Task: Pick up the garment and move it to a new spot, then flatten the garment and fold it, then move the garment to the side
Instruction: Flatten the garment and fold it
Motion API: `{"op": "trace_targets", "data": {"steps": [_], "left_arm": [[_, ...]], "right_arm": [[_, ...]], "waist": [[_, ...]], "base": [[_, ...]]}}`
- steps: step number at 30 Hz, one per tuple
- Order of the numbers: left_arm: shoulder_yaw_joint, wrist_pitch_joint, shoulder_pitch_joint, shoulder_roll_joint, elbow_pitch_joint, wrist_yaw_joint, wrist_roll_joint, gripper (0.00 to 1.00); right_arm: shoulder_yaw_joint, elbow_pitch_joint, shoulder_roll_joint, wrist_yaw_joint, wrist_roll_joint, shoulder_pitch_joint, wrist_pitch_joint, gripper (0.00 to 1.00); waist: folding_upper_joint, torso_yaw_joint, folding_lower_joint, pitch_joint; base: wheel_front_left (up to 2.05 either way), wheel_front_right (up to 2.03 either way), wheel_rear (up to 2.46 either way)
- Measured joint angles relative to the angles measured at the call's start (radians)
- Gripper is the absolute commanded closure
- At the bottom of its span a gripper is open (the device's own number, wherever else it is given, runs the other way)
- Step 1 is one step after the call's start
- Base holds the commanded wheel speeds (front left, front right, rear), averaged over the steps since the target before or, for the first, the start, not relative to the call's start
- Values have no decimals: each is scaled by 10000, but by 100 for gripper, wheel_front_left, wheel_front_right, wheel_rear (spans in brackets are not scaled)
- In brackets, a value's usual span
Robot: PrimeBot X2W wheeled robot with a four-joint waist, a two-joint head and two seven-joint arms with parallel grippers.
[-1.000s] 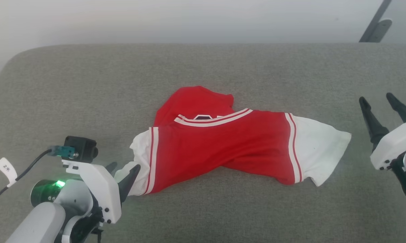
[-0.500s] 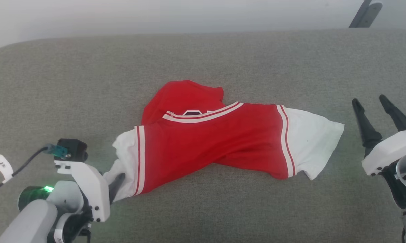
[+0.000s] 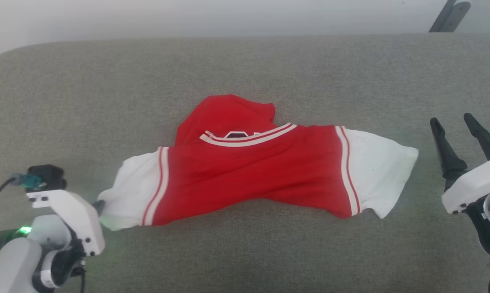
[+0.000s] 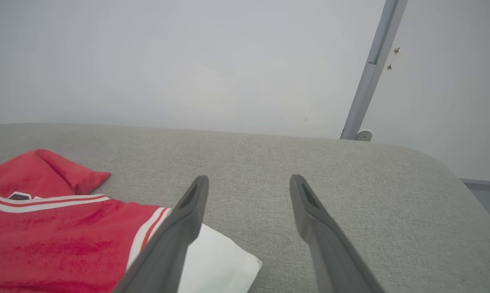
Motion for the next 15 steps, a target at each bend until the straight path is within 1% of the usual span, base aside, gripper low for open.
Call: {"op": "trace_targets", "data": {"steps": [5,7,10,11,12,13,14,15], "left_arm": [[159,-305,12,13,897,-90,-81,100],[115,-385,-28,-75,1342,-134,-88,100],[98,-506,-198,-284,1919,-326,-167,100],[111,-539,-277,-353,2104,-407,-209,93],[109,-602,-353,-399,2255,-449,-245,93],[100,-642,-412,-424,2387,-502,-244,61],[102,-715,-477,-460,2512,-558,-247,43],[104,-717,-544,-495,2615,-619,-257,2]], "right_arm": [[23,-50,6,0,-50,2,67,0],[48,-56,13,0,-77,-1,67,0],[109,-69,56,0,-121,-2,65,0],[130,-69,71,0,-121,-2,65,0],[146,-69,84,0,-121,-5,65,0],[155,-73,88,0,-121,-5,65,0],[155,-75,86,0,-121,-5,65,0],[153,-79,86,0,-119,-6,65,0]], "waist": [[1,57,0,81],[0,58,0,118],[1,41,0,160],[0,32,0,168],[1,24,0,169],[0,19,0,166],[1,17,0,157],[0,17,0,142]], "base": [[0,0,0],[0,0,0],[0,0,0],[0,0,0],[0,0,0],[0,0,0],[0,0,0],[0,0,0]]}}
